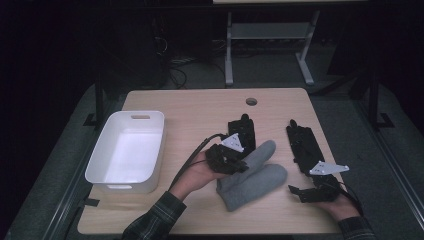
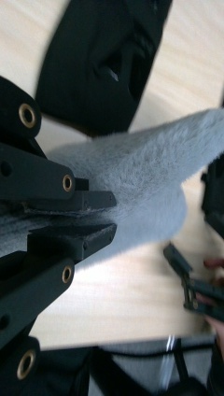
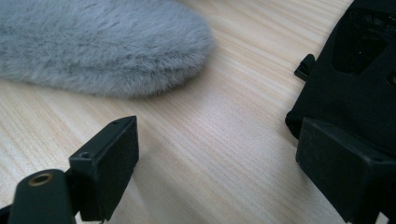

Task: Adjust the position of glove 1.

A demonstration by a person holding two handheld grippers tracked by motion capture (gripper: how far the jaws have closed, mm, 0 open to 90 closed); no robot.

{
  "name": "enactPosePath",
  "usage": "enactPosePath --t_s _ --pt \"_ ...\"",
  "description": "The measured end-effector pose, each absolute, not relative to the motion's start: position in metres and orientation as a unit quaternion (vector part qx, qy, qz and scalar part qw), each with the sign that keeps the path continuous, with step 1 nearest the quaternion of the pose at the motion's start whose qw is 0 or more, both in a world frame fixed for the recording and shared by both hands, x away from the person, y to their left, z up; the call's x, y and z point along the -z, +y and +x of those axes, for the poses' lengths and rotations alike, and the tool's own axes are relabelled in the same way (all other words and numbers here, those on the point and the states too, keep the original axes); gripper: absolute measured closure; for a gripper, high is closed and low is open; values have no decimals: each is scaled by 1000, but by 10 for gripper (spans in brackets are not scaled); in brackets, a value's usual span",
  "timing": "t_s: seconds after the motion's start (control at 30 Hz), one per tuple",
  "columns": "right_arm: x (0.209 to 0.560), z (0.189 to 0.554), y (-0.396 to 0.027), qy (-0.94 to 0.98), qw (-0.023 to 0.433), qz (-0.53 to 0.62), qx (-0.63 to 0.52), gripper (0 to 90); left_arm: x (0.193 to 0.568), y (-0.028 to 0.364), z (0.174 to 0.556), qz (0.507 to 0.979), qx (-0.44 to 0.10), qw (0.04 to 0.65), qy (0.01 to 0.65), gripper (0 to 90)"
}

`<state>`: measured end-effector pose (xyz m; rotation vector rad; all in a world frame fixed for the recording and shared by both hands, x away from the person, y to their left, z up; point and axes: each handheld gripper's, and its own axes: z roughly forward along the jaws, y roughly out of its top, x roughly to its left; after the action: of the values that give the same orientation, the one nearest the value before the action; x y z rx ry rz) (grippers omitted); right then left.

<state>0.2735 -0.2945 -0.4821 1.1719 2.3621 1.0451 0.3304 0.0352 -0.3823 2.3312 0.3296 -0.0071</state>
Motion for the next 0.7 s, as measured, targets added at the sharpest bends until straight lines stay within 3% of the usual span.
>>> enactPosePath --t_s 0.2,0.57,0.63,0.7 --pt "482 274 -294 823 152 408 -364 131 386 28 324 909 63 396 112 773" --pt "482 273 -294 825 158 405 -362 143 385 21 314 911 55 399 92 637" --pt "481 272 -294 823 157 408 -362 181 386 23 314 910 53 399 98 628" --pt "476 271 -296 824 141 414 -362 304 388 27 315 912 46 394 105 618"
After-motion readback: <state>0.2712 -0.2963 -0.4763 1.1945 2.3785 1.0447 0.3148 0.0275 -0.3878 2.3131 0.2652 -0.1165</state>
